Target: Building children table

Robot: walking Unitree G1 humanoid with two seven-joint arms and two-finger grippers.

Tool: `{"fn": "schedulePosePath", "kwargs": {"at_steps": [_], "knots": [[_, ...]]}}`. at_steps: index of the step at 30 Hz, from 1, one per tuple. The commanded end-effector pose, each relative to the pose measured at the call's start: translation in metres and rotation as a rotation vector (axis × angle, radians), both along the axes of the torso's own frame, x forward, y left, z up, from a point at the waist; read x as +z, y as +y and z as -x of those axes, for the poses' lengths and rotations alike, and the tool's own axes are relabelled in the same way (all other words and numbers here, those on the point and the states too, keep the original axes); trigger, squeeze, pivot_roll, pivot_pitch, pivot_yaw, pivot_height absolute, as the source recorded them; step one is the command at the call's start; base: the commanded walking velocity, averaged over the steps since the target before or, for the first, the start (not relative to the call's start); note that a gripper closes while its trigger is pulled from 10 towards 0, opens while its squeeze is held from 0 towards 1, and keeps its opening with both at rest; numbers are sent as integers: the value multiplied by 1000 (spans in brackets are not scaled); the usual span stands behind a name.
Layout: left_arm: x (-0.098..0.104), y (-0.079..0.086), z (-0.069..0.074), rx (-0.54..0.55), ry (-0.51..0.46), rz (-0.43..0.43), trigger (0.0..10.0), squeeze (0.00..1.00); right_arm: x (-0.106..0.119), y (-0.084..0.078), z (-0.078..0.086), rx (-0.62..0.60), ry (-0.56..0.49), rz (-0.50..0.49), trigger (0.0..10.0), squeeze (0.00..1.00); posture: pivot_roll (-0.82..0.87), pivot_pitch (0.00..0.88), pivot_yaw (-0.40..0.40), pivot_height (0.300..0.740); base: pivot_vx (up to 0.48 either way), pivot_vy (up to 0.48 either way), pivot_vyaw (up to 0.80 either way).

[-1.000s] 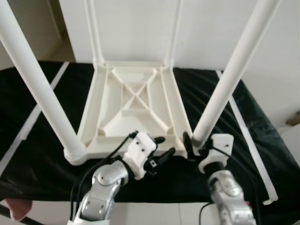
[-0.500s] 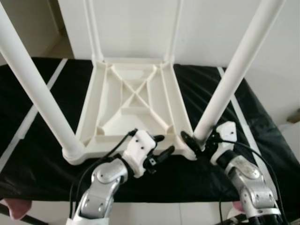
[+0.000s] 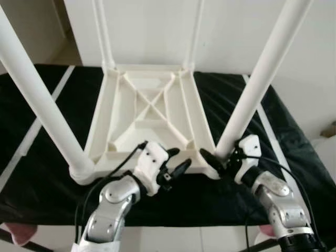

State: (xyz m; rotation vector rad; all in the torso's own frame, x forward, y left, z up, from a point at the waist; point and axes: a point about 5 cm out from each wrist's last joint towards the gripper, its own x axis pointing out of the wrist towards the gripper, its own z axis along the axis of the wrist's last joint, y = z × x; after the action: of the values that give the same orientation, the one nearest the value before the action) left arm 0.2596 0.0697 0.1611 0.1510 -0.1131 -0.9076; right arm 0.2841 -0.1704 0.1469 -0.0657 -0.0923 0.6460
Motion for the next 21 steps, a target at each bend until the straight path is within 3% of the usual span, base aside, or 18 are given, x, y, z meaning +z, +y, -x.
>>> {"fn": "schedulePosePath", "kwargs": {"at_steps": [1, 9, 10, 11, 21], "knots": [[-2, 1, -4, 77, -9, -10, 10000, 0, -2, -1, 4, 16, 10, -25, 0, 0, -84, 110, -22, 740, 0, 0, 0], [-3, 0, -5, 89, -16, -28, 10000, 0, -6, -3, 6, -23, 22, -25, 0, 0, -93, 117, -22, 740, 0, 0, 0], [-4, 0, -5, 91, -15, -30, 10000, 0, -6, -3, 7, -38, 26, -27, 4549, 0, -93, 117, -24, 740, 0, 0, 0], [-5, 0, -5, 95, -14, -31, 10000, 0, -5, -2, 7, -65, 28, -34, 10000, 0, -95, 118, -25, 740, 0, 0, 0], [-5, -2, -4, 95, -19, -26, 10000, 0, -11, 11, 11, -246, 54, -26, 10000, 0, -98, 117, -31, 740, 0, 0, 0]]}}
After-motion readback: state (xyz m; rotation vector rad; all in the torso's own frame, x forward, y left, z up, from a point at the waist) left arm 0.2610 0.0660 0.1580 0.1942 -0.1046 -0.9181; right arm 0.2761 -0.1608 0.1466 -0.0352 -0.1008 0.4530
